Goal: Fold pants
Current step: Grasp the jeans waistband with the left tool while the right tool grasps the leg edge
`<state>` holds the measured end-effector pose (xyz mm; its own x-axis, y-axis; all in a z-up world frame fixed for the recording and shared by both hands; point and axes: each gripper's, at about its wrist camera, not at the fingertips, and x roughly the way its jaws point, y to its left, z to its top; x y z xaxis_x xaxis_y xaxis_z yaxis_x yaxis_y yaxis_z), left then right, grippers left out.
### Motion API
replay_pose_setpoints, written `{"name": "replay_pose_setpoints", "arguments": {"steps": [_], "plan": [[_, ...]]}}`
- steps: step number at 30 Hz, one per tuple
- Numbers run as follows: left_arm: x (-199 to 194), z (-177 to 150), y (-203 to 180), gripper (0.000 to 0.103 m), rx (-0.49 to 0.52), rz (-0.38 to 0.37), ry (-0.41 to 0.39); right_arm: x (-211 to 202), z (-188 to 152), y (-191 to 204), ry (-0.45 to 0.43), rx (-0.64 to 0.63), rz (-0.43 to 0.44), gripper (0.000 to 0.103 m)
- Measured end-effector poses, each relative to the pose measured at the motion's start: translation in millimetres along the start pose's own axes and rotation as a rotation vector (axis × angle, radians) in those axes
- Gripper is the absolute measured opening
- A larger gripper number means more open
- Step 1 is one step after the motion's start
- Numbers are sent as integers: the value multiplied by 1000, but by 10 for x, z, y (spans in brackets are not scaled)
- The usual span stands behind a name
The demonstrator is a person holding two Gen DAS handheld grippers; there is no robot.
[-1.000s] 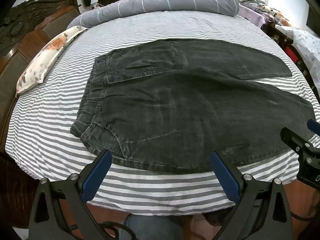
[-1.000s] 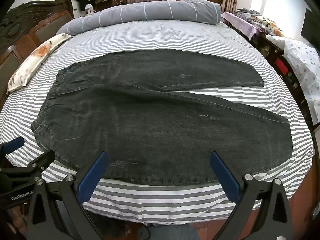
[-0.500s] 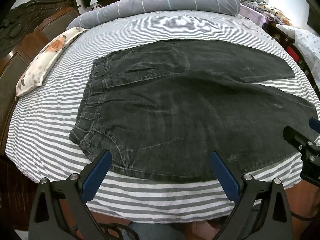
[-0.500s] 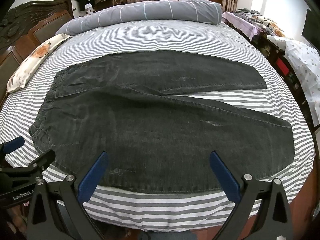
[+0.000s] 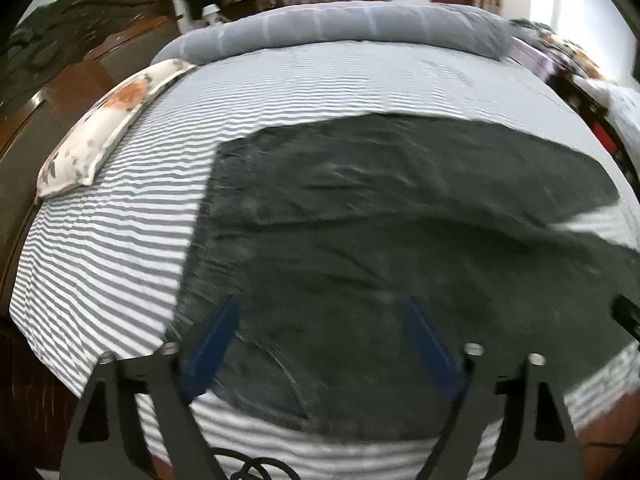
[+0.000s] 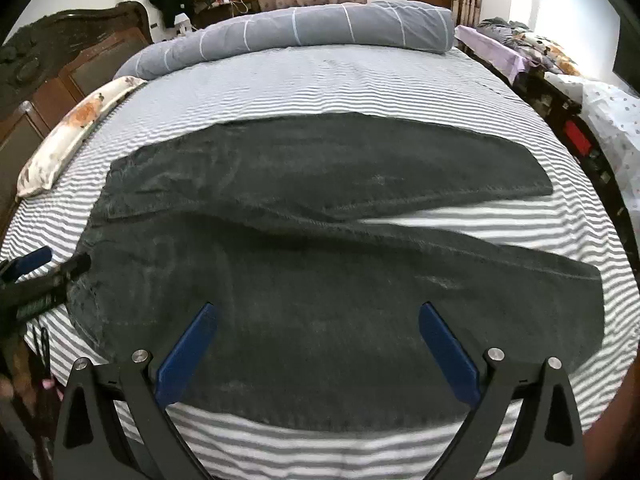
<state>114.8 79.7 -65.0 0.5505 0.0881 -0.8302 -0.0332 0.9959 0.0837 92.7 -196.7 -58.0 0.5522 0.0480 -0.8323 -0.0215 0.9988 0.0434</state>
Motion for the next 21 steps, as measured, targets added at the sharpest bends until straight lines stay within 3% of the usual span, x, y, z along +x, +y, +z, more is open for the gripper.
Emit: {"name": "replay_pose_setpoints", "arguments": {"steps": [4, 7, 10, 17, 21], "plan": [[311, 306, 562, 58, -108, -50, -1, 96, 128, 29, -23, -13, 8, 100], [560, 478, 968, 44, -210, -145, 1, 245, 240, 100, -29, -29, 19, 100], [902, 647, 1331, 35, -299, -245, 21, 396, 319, 176, -24, -38, 15, 100], [1585, 781, 1718, 30, -449, -412, 66, 794, 421, 351, 3, -18, 42, 100], [1747, 812, 1769, 30, -460, -444, 46, 1002, 469, 439, 15, -34, 45, 100]]}}
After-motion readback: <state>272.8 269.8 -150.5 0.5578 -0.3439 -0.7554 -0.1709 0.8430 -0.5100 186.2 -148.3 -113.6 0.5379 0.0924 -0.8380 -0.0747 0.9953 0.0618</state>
